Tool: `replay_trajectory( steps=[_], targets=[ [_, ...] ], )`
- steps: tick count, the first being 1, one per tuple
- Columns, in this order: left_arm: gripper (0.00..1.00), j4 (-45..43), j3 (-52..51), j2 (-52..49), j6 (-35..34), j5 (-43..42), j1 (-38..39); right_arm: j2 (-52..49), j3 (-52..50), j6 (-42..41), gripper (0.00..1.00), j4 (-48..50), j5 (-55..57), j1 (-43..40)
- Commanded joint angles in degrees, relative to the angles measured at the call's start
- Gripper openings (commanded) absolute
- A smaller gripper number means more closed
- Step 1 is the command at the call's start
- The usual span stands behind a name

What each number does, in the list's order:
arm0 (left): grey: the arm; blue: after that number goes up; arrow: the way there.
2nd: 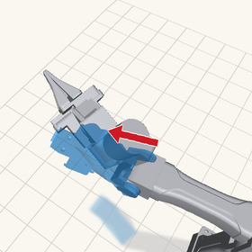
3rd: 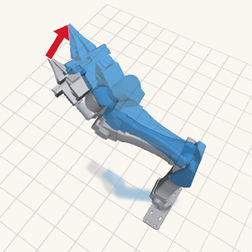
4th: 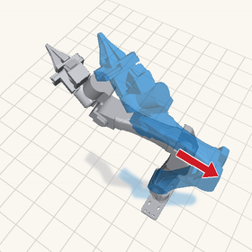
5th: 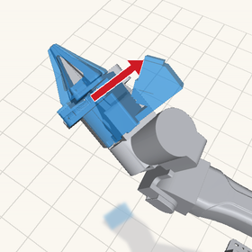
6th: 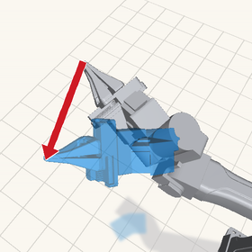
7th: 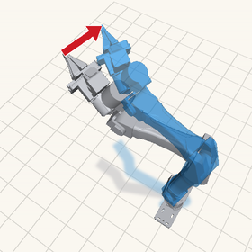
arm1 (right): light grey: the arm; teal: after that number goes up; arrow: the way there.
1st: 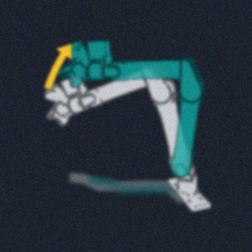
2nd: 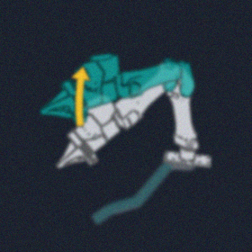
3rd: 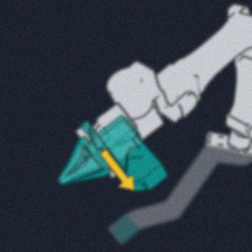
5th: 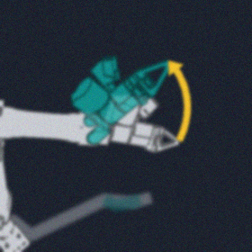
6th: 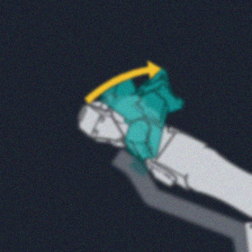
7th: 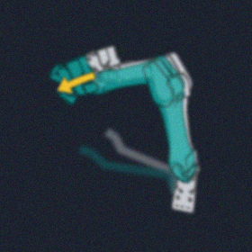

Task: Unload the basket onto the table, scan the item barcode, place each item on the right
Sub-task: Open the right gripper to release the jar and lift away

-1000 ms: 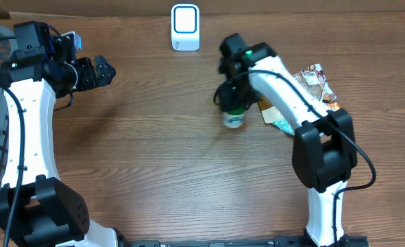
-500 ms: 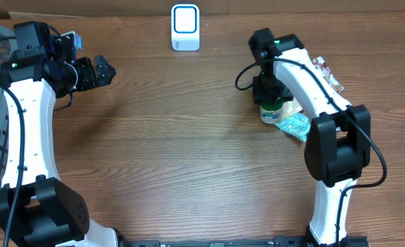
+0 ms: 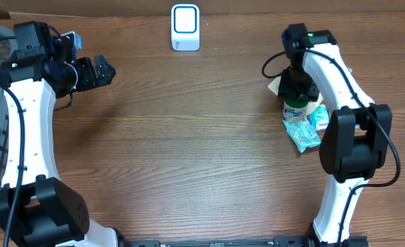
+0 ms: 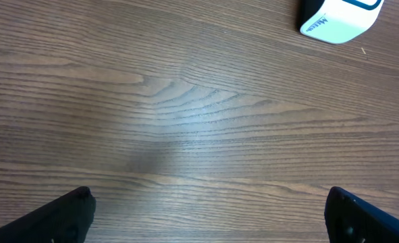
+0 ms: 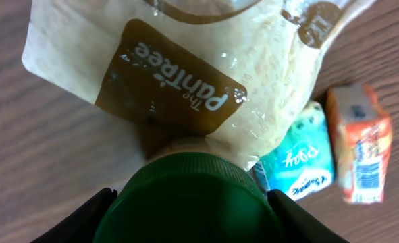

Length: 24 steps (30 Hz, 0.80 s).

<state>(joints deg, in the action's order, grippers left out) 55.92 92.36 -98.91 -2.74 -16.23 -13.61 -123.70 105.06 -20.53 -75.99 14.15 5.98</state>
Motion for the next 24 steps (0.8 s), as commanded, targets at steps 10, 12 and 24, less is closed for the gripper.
replay_trajectory(
  steps=[10,12,24],
  targets=[
    [1.00,-0.04,1.42,0.31,1.31,0.17,0.15,2.29,1.16,13.22,0.70,4.74,-21.49,-0.02],
    [1.00,-0.04,1.42,0.31,1.31,0.17,0.15,2.29,1.16,13.18,0.69,4.96,-20.76,0.81],
    [1.00,-0.04,1.42,0.31,1.31,0.17,0.15,2.19,1.09,10.05,0.66,3.89,-10.84,1.40]
  ],
)
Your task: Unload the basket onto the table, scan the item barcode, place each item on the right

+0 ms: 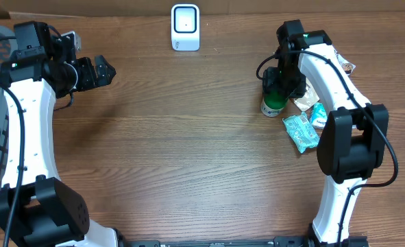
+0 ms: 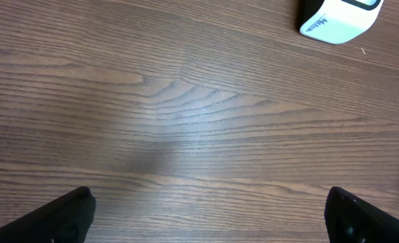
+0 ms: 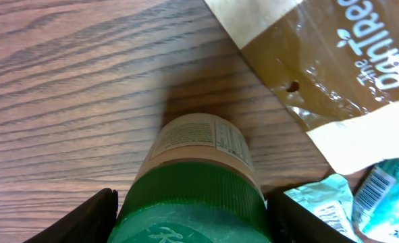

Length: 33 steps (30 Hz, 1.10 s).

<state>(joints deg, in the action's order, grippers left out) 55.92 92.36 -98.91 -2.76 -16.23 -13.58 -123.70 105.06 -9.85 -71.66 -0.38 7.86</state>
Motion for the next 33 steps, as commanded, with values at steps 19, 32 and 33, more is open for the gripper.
replay_trajectory(
  steps=[19,32,33],
  targets=[
    [0.99,-0.04,1.42,0.31,1.33,0.17,0.13,2.64,10.49,-9.03,1.00,-8.63,16.26,0.09],
    [1.00,-0.04,1.42,0.31,1.33,0.17,0.13,17.27,35.01,-7.82,1.00,-25.40,7.69,7.91],
    [1.00,-0.04,1.42,0.31,1.33,0.17,0.13,18.99,34.95,-7.74,1.00,-25.40,6.03,8.63]
  ],
)
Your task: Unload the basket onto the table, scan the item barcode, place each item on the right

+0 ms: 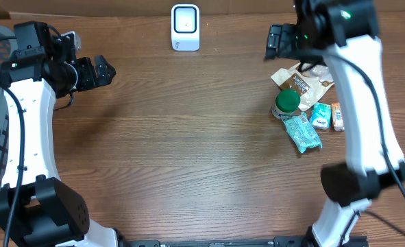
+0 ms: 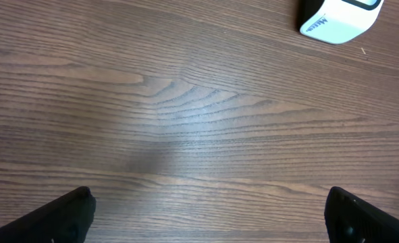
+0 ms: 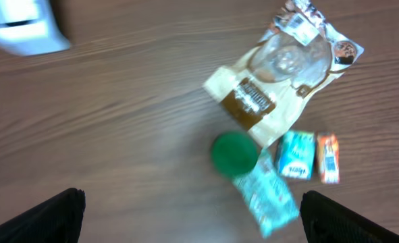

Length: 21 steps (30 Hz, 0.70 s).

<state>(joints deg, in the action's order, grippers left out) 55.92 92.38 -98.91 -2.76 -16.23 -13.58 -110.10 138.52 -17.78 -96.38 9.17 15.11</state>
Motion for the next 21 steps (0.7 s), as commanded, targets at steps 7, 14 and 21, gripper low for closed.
replay_trajectory(
  steps=[7,14,21],
  targets=[
    [1.00,-0.04,1.40,0.31,1.33,0.17,0.13,13.33,1.49,0.15,1.00,-0.66,-18.10,4.22],
    [1.00,-0.04,1.40,0.31,1.33,0.17,0.13,13.99,1.42,0.17,1.00,-0.66,-19.32,4.22],
    [1.00,-0.04,1.40,0.31,1.33,0.17,0.13,13.75,1.42,0.17,1.00,-0.66,-17.42,4.22]
  ],
)
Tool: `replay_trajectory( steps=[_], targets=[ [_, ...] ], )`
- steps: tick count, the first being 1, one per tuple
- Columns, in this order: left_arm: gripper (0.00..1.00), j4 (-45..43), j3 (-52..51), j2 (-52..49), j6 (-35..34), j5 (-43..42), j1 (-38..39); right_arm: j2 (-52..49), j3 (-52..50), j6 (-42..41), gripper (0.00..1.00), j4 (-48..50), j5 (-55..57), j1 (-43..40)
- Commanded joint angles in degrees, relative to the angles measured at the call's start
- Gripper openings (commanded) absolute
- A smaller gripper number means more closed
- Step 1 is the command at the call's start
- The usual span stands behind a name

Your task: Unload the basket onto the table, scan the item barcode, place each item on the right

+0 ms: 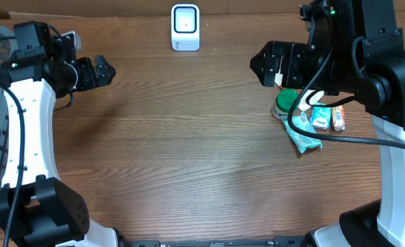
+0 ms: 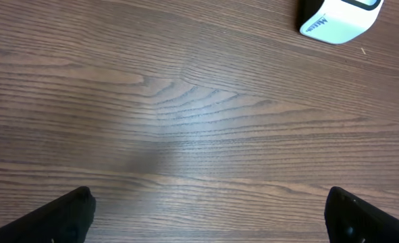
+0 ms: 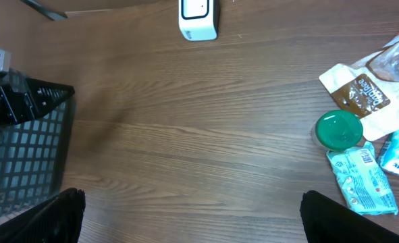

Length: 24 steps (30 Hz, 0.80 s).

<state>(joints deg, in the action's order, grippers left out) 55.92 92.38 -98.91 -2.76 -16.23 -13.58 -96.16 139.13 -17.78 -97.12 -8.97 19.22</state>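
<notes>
The white barcode scanner point(image 1: 185, 27) stands at the table's far edge and also shows as the scanner point(image 3: 198, 17) in the right wrist view and the scanner point(image 2: 341, 17) in the left wrist view. A green-lidded jar point(image 3: 339, 129) stands upright beside a brown pouch point(image 3: 364, 94) and teal packets point(image 3: 361, 181); overhead, the jar point(image 1: 284, 104) is partly under my right arm. My right gripper point(image 3: 206, 223) hangs open and empty, high above the table; overhead, the right gripper point(image 1: 260, 63) is left of the jar. My left gripper point(image 2: 209, 219) is open and empty at the far left point(image 1: 96, 71).
A black wire basket point(image 3: 23, 145) stands at the table's left side. A small orange box point(image 1: 337, 116) lies right of the teal packets. Bare wood lies between the scanner and the pile of items.
My right gripper, open then as now, stands higher above the table; its view now takes in the basket and the scanner. The jar and the left arm have not moved.
My right gripper was first down around the green-lidded jar among the packets. Then it had the jar tilted a little to the left of the pile. Later the jar stood free by the pouch with the gripper open above, and now the gripper is higher still.
</notes>
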Motion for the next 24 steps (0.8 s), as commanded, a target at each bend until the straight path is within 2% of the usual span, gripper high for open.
replay_trajectory(
  steps=[1,8,12,15,21,24],
  targets=[
    [1.00,-0.04,1.40,0.31,1.33,0.17,0.13,-0.39,0.81,0.20,1.00,0.09,0.74,0.09],
    [1.00,-0.04,1.40,0.31,1.33,0.17,0.13,0.79,0.11,0.20,1.00,5.09,14.49,0.11],
    [1.00,-0.04,1.40,0.31,1.33,0.17,0.13,4.92,-5.07,0.20,1.00,10.80,16.04,-0.44],
    [1.00,-0.04,1.40,0.31,1.33,0.17,0.13,10.05,-12.83,0.20,1.00,17.62,15.98,-2.19],
    [1.00,-0.04,1.40,0.31,1.33,0.17,0.13,24.04,-34.95,0.20,1.00,30.67,15.32,-5.97],
    [1.00,-0.04,1.40,0.31,1.33,0.17,0.13,33.88,-50.40,0.26,1.00,40.65,13.64,-9.01]
  ],
)
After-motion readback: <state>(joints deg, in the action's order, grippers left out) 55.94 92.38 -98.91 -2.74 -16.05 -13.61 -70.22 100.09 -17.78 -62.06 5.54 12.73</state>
